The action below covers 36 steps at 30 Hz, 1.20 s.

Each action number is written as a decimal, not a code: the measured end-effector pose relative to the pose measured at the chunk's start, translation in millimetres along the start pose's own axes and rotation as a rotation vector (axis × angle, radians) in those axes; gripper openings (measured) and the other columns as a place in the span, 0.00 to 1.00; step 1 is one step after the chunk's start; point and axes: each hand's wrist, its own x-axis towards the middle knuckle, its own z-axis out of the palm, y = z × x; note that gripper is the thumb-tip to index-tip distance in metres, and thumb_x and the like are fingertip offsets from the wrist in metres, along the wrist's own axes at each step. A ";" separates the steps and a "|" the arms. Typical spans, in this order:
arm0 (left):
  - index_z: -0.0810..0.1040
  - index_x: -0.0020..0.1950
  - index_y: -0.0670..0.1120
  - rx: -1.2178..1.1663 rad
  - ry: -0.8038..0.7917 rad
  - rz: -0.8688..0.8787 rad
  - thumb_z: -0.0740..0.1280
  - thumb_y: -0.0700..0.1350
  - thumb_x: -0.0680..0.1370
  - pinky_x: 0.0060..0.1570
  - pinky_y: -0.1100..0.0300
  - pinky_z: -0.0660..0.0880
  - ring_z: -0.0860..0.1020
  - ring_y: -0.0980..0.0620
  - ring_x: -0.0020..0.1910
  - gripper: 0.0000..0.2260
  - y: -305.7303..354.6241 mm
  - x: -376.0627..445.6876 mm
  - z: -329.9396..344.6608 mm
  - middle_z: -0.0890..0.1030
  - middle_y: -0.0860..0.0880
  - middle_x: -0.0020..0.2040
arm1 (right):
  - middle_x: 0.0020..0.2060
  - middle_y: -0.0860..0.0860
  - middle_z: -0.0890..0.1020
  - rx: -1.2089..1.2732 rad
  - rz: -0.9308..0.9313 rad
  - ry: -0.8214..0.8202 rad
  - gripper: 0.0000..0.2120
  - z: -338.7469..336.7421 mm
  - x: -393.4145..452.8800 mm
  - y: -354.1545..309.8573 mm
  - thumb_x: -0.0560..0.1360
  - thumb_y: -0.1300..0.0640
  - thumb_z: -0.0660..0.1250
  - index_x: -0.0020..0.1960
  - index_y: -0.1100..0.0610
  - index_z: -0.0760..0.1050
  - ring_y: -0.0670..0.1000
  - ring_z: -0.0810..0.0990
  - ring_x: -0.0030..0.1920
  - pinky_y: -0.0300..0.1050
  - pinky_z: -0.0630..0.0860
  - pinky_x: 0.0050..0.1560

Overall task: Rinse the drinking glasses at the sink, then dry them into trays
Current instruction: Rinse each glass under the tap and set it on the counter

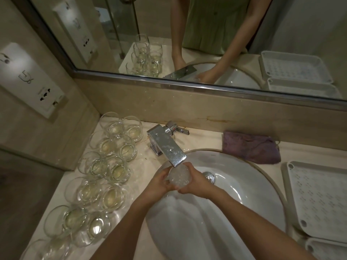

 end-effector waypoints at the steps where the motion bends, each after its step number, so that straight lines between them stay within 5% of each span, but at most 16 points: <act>1: 0.72 0.66 0.46 0.007 -0.010 -0.005 0.70 0.26 0.69 0.47 0.68 0.75 0.80 0.61 0.49 0.29 -0.2 1.8 -0.5 0.77 0.52 0.57 | 0.52 0.48 0.76 0.069 -0.009 0.063 0.36 5.5 -3.7 3.6 0.64 0.64 0.78 0.63 0.50 0.62 0.48 0.77 0.51 0.39 0.76 0.47; 5: 0.70 0.66 0.54 -0.012 -0.037 -0.003 0.70 0.27 0.69 0.52 0.64 0.75 0.77 0.54 0.63 0.32 -5.5 5.1 -7.9 0.75 0.53 0.64 | 0.53 0.43 0.77 0.240 -0.063 0.218 0.36 22.9 -9.4 3.9 0.62 0.60 0.81 0.63 0.49 0.65 0.36 0.77 0.50 0.32 0.74 0.48; 9: 0.69 0.67 0.56 -0.045 -0.030 -0.021 0.67 0.29 0.73 0.54 0.63 0.74 0.78 0.55 0.61 0.30 -8.9 3.3 -17.8 0.73 0.52 0.69 | 0.56 0.45 0.77 0.231 -0.065 0.170 0.38 21.1 -2.3 2.8 0.60 0.56 0.80 0.63 0.40 0.65 0.44 0.78 0.54 0.39 0.77 0.51; 13: 0.72 0.66 0.50 -0.034 0.012 -0.033 0.64 0.28 0.75 0.58 0.64 0.73 0.77 0.58 0.61 0.24 -11.5 1.9 -12.7 0.78 0.53 0.63 | 0.51 0.50 0.76 0.430 0.127 0.168 0.31 15.8 0.0 -2.8 0.67 0.64 0.75 0.62 0.50 0.62 0.47 0.78 0.48 0.41 0.79 0.43; 16: 0.74 0.61 0.51 0.015 0.057 0.044 0.72 0.32 0.70 0.52 0.72 0.71 0.77 0.69 0.53 0.23 -7.2 5.7 -0.2 0.77 0.55 0.59 | 0.49 0.55 0.80 0.636 0.250 0.218 0.21 22.4 -1.1 -4.9 0.70 0.63 0.73 0.57 0.53 0.65 0.52 0.82 0.42 0.50 0.82 0.44; 20: 0.77 0.56 0.52 -0.082 0.117 0.029 0.73 0.34 0.71 0.50 0.68 0.75 0.78 0.55 0.56 0.19 -9.7 10.0 2.5 0.78 0.46 0.60 | 0.51 0.61 0.83 1.009 0.342 0.132 0.21 28.3 0.1 -6.1 0.71 0.54 0.72 0.61 0.62 0.75 0.57 0.84 0.47 0.53 0.81 0.48; 24: 0.72 0.66 0.49 -0.301 0.145 -0.109 0.70 0.39 0.75 0.50 0.55 0.79 0.80 0.46 0.58 0.20 -17.8 13.2 3.5 0.78 0.46 0.63 | 0.49 0.61 0.83 0.822 0.404 0.077 0.24 16.4 1.9 -8.8 0.73 0.43 0.70 0.58 0.60 0.75 0.58 0.85 0.44 0.50 0.82 0.45; 27: 0.71 0.66 0.49 -0.347 0.185 -0.186 0.63 0.45 0.81 0.45 0.55 0.78 0.82 0.49 0.52 0.14 -14.7 16.2 6.1 0.79 0.46 0.61 | 0.56 0.55 0.78 0.629 0.331 0.043 0.30 1.6 2.9 -6.7 0.70 0.45 0.74 0.65 0.56 0.68 0.55 0.83 0.48 0.49 0.82 0.43; 30: 0.75 0.59 0.49 -0.241 0.161 -0.178 0.55 0.48 0.84 0.35 0.56 0.74 0.80 0.51 0.36 0.11 -1.4 16.4 13.8 0.82 0.45 0.44 | 0.60 0.49 0.75 0.520 0.239 -0.011 0.39 -7.1 4.2 -6.9 0.65 0.55 0.78 0.70 0.46 0.63 0.49 0.81 0.52 0.46 0.82 0.47; 32: 0.75 0.58 0.44 -0.181 0.182 -0.181 0.51 0.49 0.84 0.30 0.59 0.71 0.74 0.51 0.28 0.15 2.0 15.6 20.3 0.77 0.44 0.32 | 0.53 0.51 0.79 0.529 0.234 0.019 0.33 -8.2 4.0 -10.7 0.67 0.59 0.77 0.67 0.48 0.67 0.49 0.81 0.46 0.46 0.81 0.47; 36: 0.69 0.63 0.44 -0.218 0.194 -0.133 0.62 0.45 0.82 0.32 0.60 0.74 0.75 0.52 0.30 0.11 -3.4 10.8 22.3 0.77 0.45 0.37 | 0.49 0.56 0.80 0.590 0.301 0.080 0.29 -5.1 5.3 -10.8 0.69 0.51 0.75 0.65 0.54 0.66 0.52 0.81 0.38 0.46 0.81 0.41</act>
